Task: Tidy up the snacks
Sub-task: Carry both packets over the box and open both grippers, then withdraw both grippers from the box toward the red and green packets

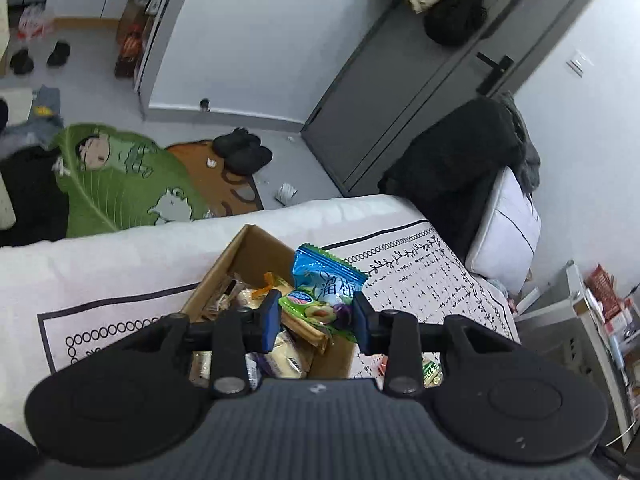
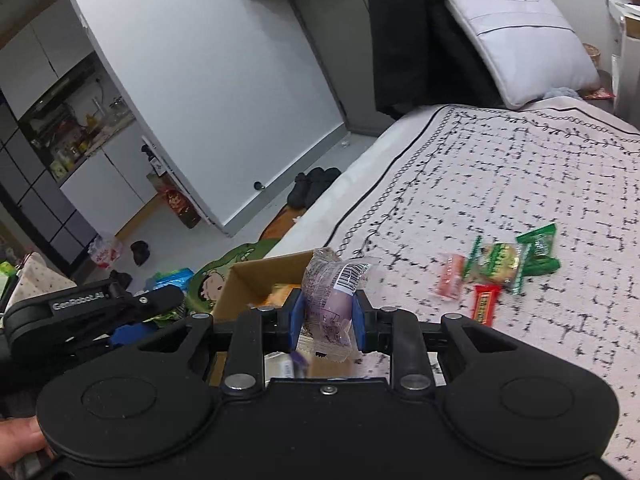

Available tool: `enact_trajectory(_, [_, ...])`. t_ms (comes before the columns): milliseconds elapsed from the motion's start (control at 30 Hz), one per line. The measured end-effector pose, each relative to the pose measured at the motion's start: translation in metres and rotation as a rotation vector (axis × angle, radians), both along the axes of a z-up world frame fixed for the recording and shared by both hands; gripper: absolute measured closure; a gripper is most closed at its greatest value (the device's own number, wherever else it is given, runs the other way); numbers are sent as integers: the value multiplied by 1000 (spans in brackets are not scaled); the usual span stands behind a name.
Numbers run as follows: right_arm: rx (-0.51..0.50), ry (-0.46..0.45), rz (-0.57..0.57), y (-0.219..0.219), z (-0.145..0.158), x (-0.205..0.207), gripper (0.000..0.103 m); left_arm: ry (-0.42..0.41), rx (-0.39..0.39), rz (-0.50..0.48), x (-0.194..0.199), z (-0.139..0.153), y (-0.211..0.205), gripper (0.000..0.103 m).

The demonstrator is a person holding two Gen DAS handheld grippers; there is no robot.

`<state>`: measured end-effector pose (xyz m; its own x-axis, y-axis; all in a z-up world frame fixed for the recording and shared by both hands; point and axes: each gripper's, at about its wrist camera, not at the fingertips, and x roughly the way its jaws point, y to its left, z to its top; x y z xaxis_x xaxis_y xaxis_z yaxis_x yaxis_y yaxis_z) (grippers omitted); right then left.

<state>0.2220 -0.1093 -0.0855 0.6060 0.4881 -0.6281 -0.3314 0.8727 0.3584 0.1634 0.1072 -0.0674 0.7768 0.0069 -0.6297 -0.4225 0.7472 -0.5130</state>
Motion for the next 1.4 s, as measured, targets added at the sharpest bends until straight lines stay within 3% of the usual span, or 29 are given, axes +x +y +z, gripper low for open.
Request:
enact_trajectory(433, [7, 26, 81, 44, -14, 7, 78, 43, -70, 42, 9, -21, 23, 66])
enact_trajectory(600, [-3, 43, 118, 51, -19, 5, 73, 37, -123, 104, 6, -25, 34, 48])
enact_trajectory(700, [1, 38, 117, 47, -18, 2, 58, 38, -101, 123, 5, -23, 34, 40])
enact_trajectory(867, [3, 28, 92, 29, -17, 1, 55, 61, -67, 96, 11, -21, 23, 27])
enact_trajectory(967, [-12, 17, 69, 17, -17, 2, 47, 74, -34, 76, 13, -21, 15, 24])
enact_trajectory(1133, [-39, 13, 40, 0, -17, 4, 46, 77, 13, 40, 16, -17, 3, 15])
enact_trajectory(1400, [-53, -2, -8, -29, -17, 7, 41, 92, 48, -11, 20, -17, -14, 13])
